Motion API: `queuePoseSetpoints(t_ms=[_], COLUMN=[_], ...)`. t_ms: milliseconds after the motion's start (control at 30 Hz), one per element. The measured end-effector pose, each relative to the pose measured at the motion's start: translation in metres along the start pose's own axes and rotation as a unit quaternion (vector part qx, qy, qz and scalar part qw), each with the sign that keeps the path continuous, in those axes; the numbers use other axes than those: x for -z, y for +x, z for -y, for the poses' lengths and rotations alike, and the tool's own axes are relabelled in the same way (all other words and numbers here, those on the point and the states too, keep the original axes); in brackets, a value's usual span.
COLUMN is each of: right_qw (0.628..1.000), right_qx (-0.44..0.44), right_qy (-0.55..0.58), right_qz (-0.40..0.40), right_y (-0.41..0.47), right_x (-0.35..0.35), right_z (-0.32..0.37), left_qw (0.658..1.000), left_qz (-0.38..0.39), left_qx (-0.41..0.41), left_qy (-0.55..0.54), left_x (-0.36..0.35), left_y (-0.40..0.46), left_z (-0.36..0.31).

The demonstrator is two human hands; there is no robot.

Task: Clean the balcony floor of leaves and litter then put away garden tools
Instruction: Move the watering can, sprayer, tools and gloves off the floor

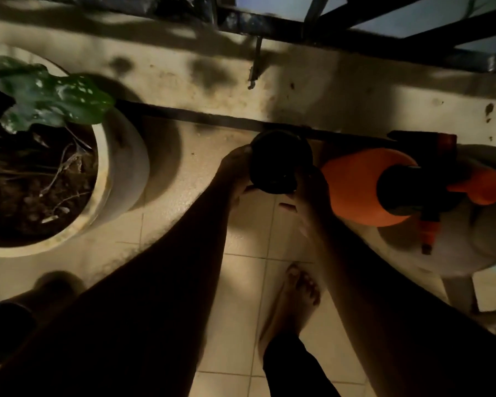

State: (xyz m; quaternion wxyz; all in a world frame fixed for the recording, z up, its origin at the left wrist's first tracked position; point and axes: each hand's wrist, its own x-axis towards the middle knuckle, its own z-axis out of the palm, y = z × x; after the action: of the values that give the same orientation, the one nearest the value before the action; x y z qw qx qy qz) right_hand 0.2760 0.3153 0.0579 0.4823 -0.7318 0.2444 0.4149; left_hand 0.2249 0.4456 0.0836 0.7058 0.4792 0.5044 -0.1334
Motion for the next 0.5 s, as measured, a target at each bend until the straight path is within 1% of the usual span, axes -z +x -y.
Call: queuePoseSetpoints(t_ms=[67, 133, 200, 267, 333, 433, 500], right_qw=[1.0, 1.0, 0.999, 0.999, 0.998, 0.995, 0.987], right_qx=[0.002, 0.005, -0.014, -0.038, -0.055, -0.073, -0.048], right_qy=[-0.007, -0.006, 0.011, 0.001, -0.015, -0.064, -0.147], right_qz=[0.005, 0.025, 0.032, 0.032, 0.036, 0.032, 0.038], right_y=[0.003, 0.001, -0.006, -0.018, -0.038, -0.081, -0.12], right_x=[0.002, 0.007, 0.011, 0.017, 0.022, 0.024, 0.022], right_z=[0.004, 0.005, 0.004, 0.005, 0.006, 0.001, 0.005], left_qw=[0.999, 0.999, 0.998, 0.998, 0.997, 0.997, 0.997], left_qz=[0.021, 0.039, 0.031, 0.015, 0.004, -0.006, -0.017], left_qx=[0.001, 0.028, 0.048, 0.047, 0.054, 0.057, 0.061], left_qy=[0.037, 0.014, -0.019, -0.046, -0.049, -0.042, -0.048], left_x=[-0.001, 0.0, 0.002, 0.003, 0.003, 0.007, 0.015], left_y=[0.004, -0.001, -0.01, -0.024, -0.045, -0.083, -0.113], left_z=[-0.003, -0.006, -0.006, -0.005, -0.002, 0.004, 0.006])
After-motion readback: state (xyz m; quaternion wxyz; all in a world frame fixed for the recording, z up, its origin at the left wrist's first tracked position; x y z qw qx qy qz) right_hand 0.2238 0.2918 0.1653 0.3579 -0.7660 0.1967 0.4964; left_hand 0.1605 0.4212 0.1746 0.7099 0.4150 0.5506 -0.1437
